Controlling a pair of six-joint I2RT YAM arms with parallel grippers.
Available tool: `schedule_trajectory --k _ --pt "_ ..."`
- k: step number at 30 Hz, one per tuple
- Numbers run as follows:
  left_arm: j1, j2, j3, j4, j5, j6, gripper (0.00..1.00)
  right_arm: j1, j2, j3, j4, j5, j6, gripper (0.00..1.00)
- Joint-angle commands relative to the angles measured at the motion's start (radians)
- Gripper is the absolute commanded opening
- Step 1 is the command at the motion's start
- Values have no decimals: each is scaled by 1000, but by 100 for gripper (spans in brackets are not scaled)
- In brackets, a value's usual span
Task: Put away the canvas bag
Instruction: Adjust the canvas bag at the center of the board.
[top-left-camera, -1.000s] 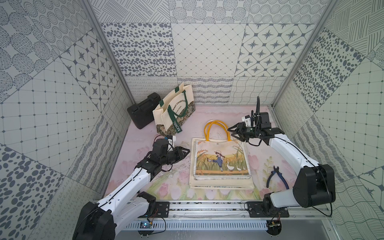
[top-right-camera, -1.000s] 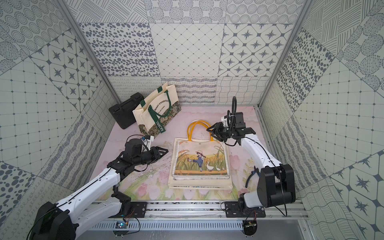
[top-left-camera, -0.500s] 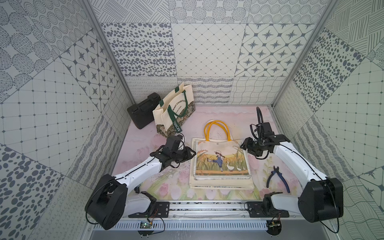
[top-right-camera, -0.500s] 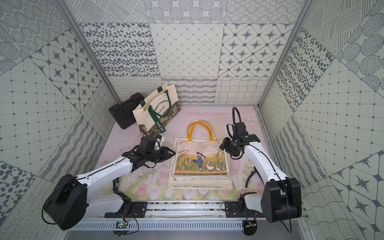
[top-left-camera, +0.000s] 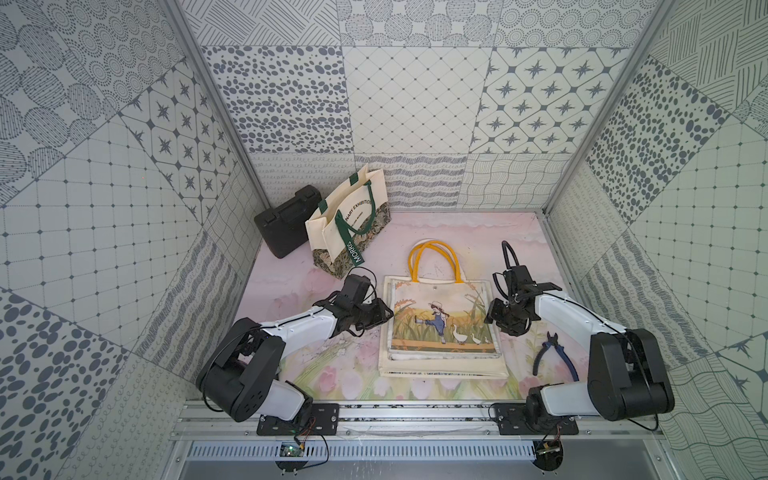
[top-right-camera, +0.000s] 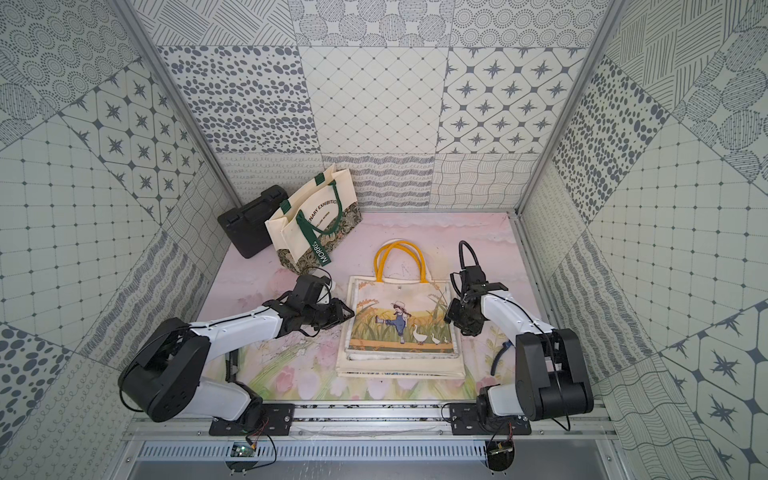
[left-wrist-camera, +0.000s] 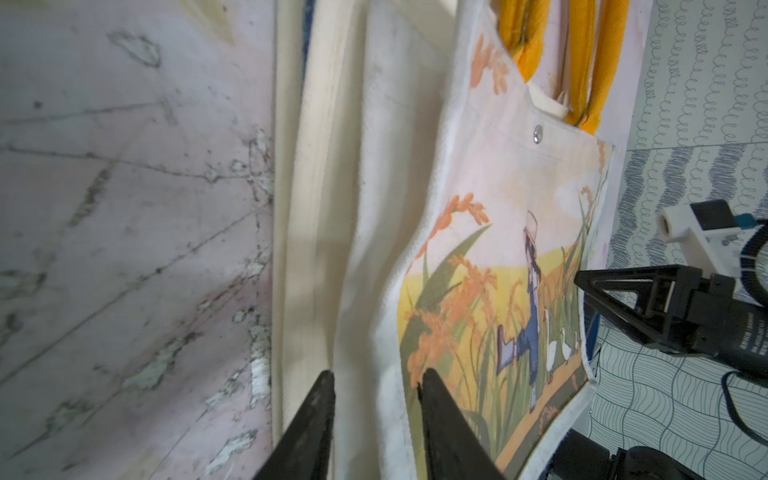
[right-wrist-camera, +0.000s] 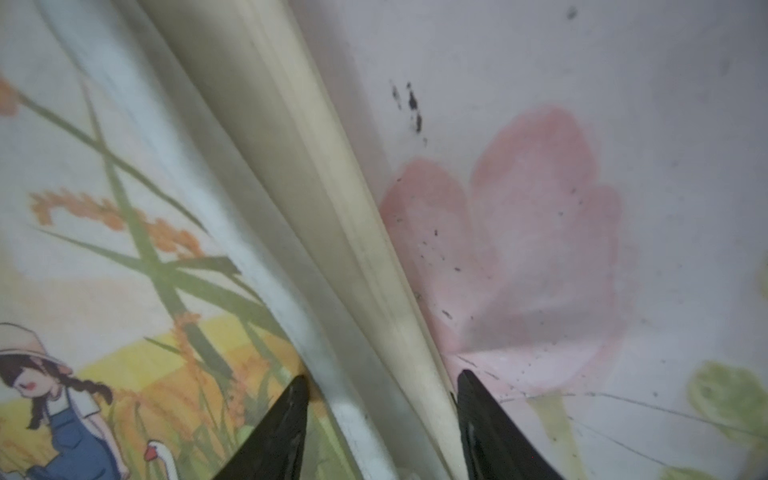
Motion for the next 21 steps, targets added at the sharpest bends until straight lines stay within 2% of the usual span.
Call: schedule_trajectory --k 1,11,21 --pt "-3 63 17 98 -10 13 37 -3 57 -33 64 -6 15 59" --pt "-1 165 46 97 3 39 37 -1 112 -33 116 -145 35 59" --pt "41 110 39 27 -17 81 36 86 127 1 141 -194 91 58"
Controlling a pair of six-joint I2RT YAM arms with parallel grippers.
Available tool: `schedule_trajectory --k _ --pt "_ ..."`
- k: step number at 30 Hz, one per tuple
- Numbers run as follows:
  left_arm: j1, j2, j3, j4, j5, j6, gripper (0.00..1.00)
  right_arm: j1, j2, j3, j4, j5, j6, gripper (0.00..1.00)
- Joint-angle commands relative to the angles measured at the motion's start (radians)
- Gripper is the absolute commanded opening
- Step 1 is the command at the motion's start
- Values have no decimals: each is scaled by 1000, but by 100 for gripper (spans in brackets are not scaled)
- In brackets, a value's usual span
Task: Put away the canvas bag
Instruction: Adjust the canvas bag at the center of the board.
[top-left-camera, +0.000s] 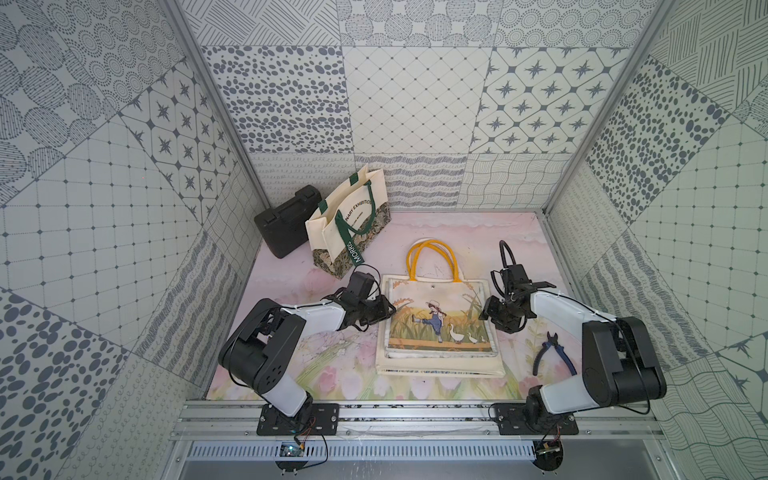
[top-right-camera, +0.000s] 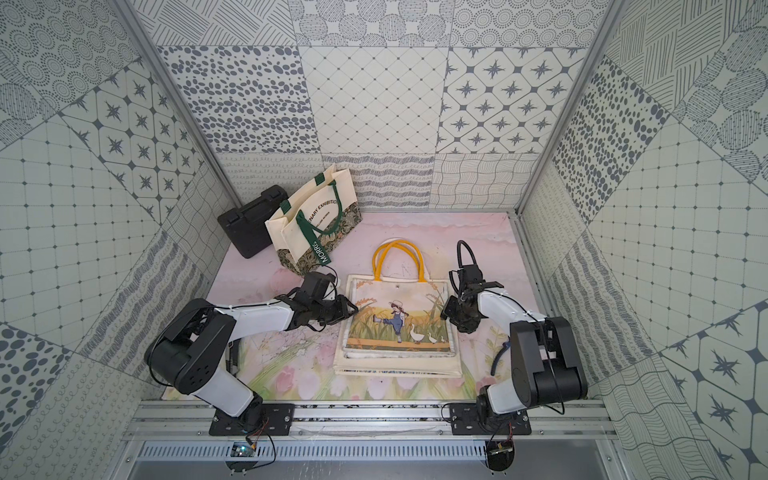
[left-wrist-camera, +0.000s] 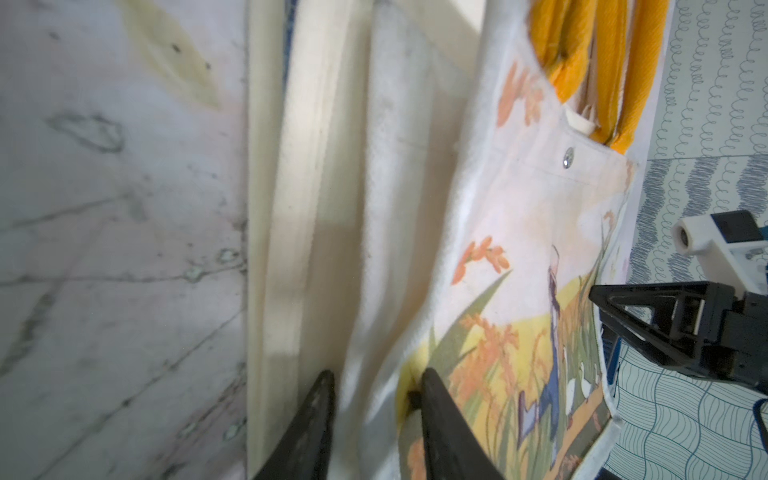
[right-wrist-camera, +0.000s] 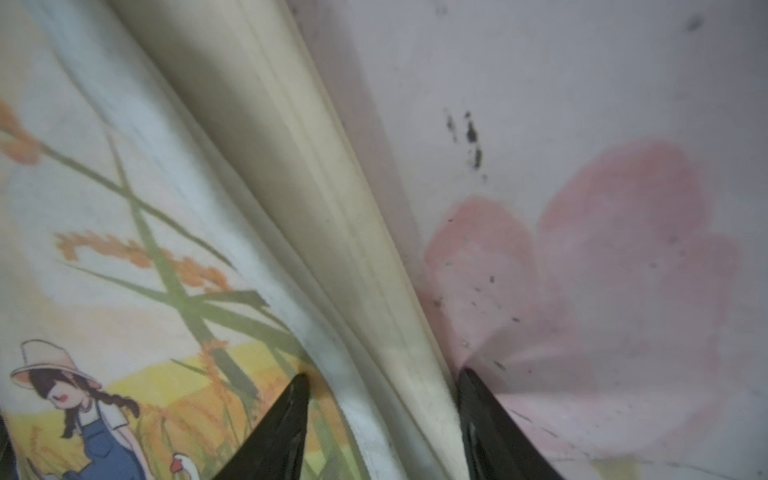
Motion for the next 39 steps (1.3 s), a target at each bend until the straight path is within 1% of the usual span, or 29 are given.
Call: schedule_trajectory --k 1,5,10,13,15,17,20,24,29,32,39 --pt "31 -28 -8 -62 -2 53 36 67 69 -5 67 -113 49 58" --pt "64 -70 -29 -79 3 64 36 114 100 29 83 -109 79 57" --pt "73 -135 -32 -139 -20 90 36 140 136 90 76 -115 85 57" --pt "73 -202 -21 -222 -90 112 36 145 125 120 29 -85 73 57" --pt "74 -261 0 -309 -161 130 36 144 77 128 -10 -30 60 57" --pt "74 -311 31 -393 -220 153 36 145 19 123 -25 -3 51 57" --pt "74 -365 75 -478 -258 192 38 145 -23 118 -44 -21 49 56" --pt "74 -375 99 -506 -232 205 39 146 -33 81 -21 -62 72 56" --pt "74 -392 62 -461 -185 157 38 157 -36 48 8 -97 93 55" --pt "74 -415 38 -444 -183 145 38 166 -45 43 11 -107 104 55" --pt "74 -426 38 -456 -179 149 38 201 -75 49 24 -141 152 55"
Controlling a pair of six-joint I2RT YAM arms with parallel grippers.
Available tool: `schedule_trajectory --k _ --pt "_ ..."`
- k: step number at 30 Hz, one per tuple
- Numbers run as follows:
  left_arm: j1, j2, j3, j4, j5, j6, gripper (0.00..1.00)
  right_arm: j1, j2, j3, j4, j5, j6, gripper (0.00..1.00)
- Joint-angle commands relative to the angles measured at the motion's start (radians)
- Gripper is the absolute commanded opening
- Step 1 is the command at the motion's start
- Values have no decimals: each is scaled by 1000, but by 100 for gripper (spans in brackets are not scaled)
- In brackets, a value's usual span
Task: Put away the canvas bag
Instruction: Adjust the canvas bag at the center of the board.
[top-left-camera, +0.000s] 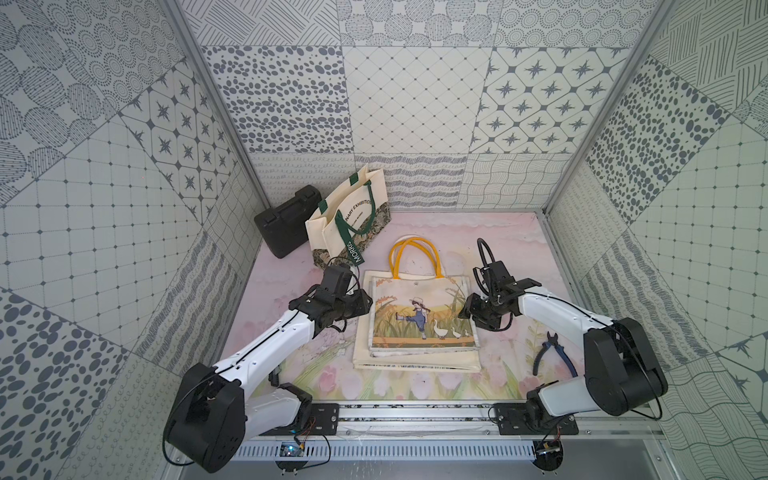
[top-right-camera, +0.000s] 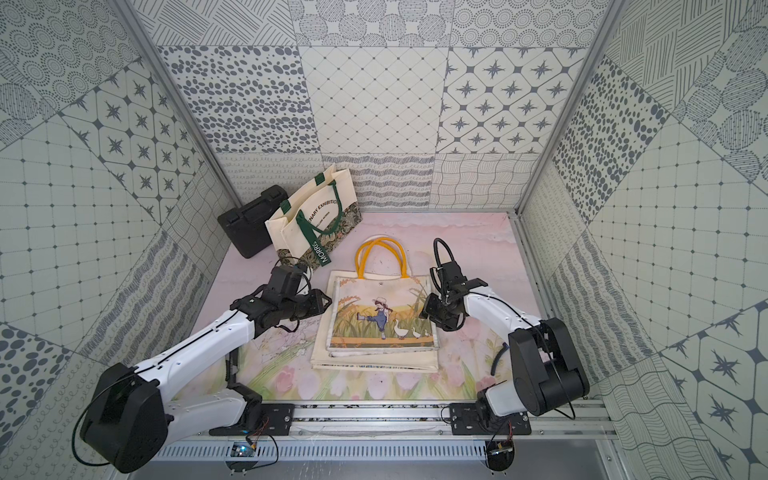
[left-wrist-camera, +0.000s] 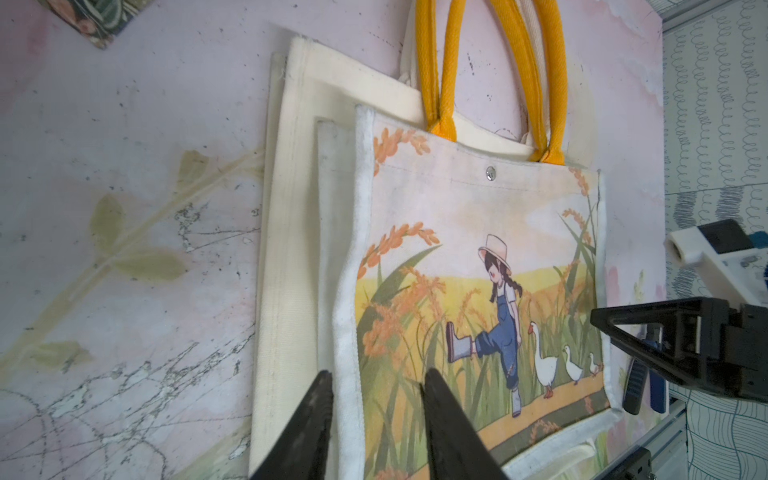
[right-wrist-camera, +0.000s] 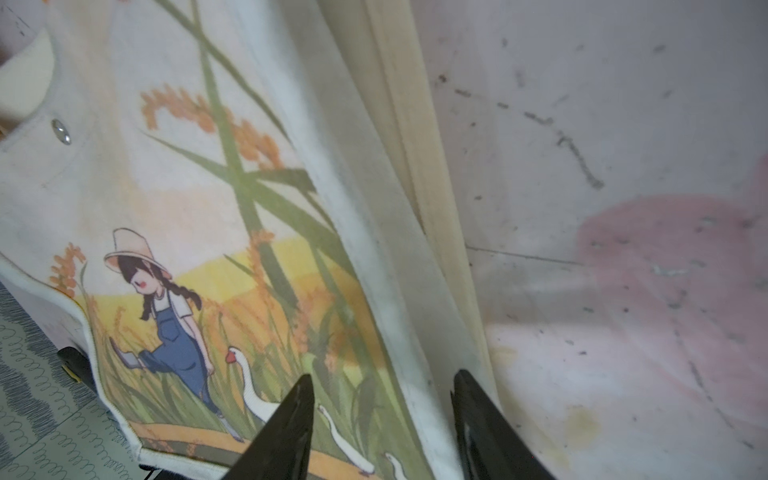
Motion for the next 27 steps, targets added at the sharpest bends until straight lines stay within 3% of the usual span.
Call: schedule_trajectory --k 1,10,19,25,27 --pt "2 -10 -5 -30 2 7 38 22 -35 -3 35 -44 45 55" --pt "2 -8 -20 -30 -2 5 38 37 -80 -55 85 -121 141 54" --pt "2 80 -50 -131 -185 -85 35 41 -84 -72 95 -113 141 54" --pt "12 97 -114 -52 -103 -177 34 41 -69 -63 100 -116 139 54" --pt "13 79 -142 -63 -144 -227 31 41 -68 -63 99 -117 138 54"
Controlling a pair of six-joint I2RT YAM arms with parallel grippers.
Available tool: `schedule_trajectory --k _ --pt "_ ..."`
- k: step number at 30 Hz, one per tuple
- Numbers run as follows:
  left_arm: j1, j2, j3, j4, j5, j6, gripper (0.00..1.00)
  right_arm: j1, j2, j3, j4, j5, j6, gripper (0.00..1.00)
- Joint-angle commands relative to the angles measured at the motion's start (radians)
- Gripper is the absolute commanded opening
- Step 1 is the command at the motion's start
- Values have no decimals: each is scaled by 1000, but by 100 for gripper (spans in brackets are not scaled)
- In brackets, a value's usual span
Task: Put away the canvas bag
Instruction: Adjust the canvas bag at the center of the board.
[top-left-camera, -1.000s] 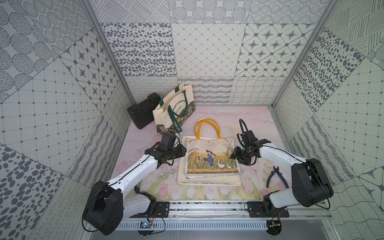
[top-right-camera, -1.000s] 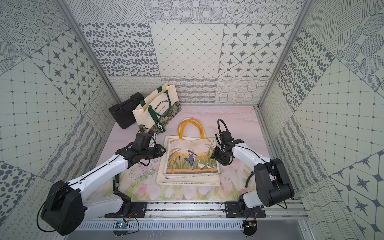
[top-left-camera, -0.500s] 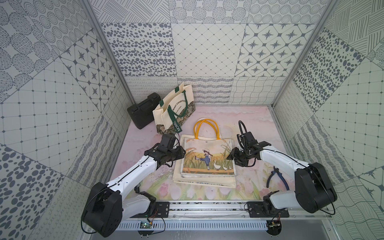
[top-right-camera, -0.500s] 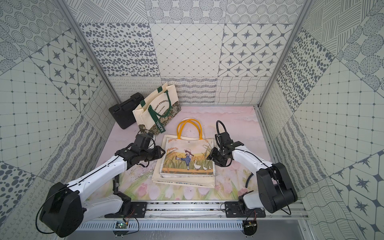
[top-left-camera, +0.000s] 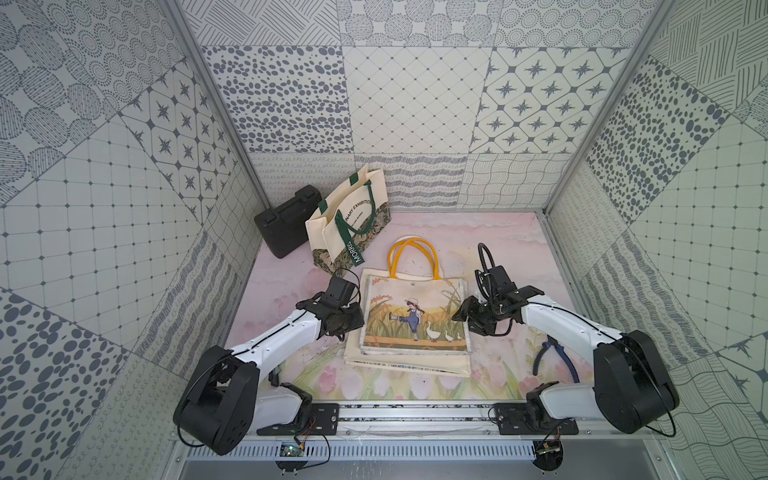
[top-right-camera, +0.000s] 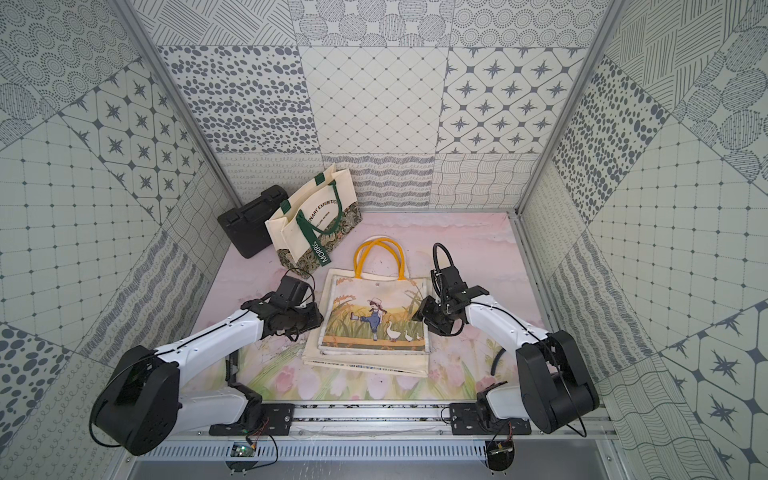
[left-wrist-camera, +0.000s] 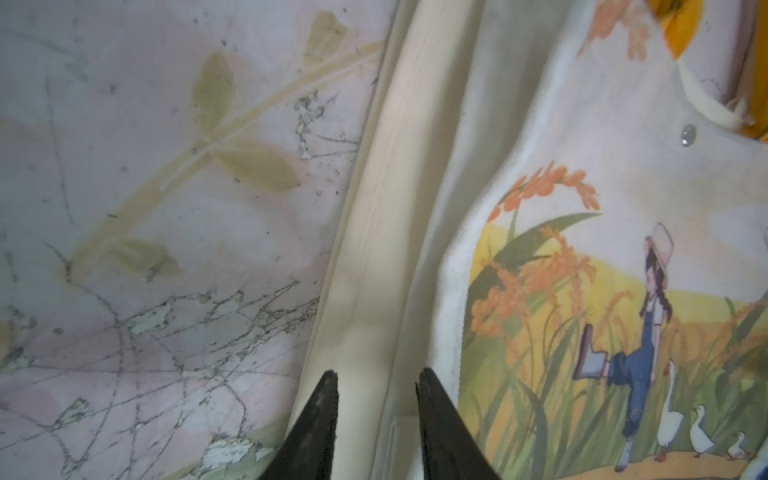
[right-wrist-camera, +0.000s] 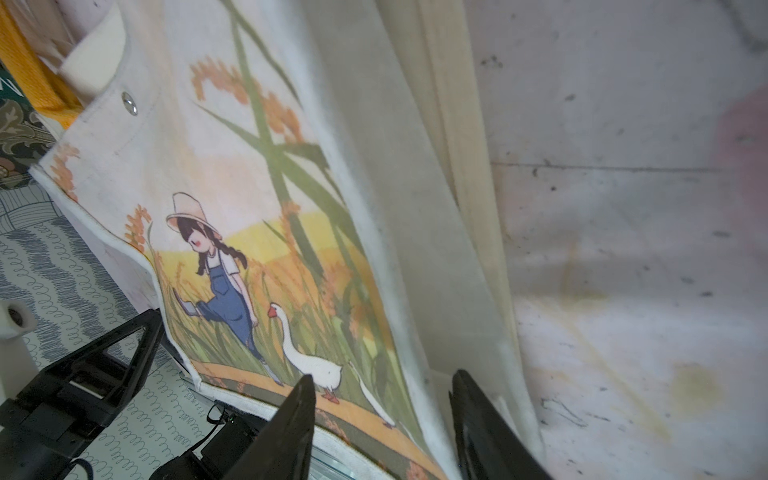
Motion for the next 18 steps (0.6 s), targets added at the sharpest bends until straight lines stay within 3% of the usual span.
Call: schedule_trajectory --k 1,3,11,18 --pt "6 -26 -54 -26 -85 -160 27 8 7 2 37 -23 14 54" --pt "8 -65 -72 -68 -141 -220 0 7 5 0 40 -21 12 54" --pt "6 -161 -35 -317 -326 -312 0 8 25 -2 55 -28 12 54" --pt "-3 -52 -66 -266 -274 -325 0 8 27 0 55 -20 7 53"
